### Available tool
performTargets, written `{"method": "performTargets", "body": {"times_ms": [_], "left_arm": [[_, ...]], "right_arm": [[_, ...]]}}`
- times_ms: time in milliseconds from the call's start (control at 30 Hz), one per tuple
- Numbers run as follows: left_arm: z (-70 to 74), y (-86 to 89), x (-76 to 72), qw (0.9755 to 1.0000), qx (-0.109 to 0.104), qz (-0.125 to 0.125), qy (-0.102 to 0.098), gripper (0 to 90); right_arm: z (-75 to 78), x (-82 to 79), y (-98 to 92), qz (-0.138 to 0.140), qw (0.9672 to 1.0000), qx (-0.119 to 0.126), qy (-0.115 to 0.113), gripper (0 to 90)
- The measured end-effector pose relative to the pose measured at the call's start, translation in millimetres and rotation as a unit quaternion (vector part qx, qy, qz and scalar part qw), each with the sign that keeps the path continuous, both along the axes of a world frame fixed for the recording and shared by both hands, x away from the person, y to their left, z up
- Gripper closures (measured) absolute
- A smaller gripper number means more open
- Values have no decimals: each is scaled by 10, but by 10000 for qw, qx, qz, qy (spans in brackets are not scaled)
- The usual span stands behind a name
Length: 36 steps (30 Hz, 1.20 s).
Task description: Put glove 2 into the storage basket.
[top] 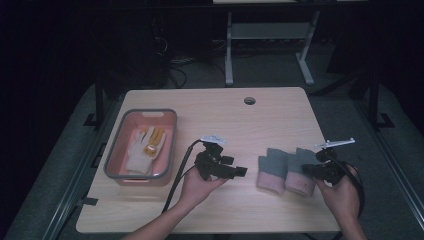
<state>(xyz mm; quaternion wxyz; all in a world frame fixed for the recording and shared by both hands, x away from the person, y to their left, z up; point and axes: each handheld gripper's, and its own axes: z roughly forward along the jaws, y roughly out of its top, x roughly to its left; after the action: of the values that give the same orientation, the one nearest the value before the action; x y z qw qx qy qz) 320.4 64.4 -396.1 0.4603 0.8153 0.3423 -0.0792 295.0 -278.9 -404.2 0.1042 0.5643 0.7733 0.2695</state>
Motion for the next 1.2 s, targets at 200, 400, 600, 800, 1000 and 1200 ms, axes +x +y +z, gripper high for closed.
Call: {"method": "performTargets", "body": {"times_ms": [200, 400, 600, 800, 1000, 1200], "left_arm": [[-4, 12, -1, 10000, 17, 1, -18, 279], [-19, 23, -7, 10000, 20, 10, -4, 279], [-25, 26, -11, 10000, 55, -1, -27, 279], [-32, 27, -7, 10000, 69, 4, -33, 280], [-56, 2, -8, 9999, 99, -20, -29, 280], [-102, -63, -7, 9999, 129, -35, 32, 282]], "right_arm": [[66, 84, 217, 133, 9999, 82, 41, 869], [59, 167, 416, 268, 9996, 113, 63, 868], [5, 256, 611, 284, 9993, 101, 214, 868], [-77, 330, 701, 272, 9992, 64, 301, 867], [-161, 353, 706, 207, 9989, 112, 399, 862], [-218, 357, 650, 181, 9983, 300, 466, 818]]}}
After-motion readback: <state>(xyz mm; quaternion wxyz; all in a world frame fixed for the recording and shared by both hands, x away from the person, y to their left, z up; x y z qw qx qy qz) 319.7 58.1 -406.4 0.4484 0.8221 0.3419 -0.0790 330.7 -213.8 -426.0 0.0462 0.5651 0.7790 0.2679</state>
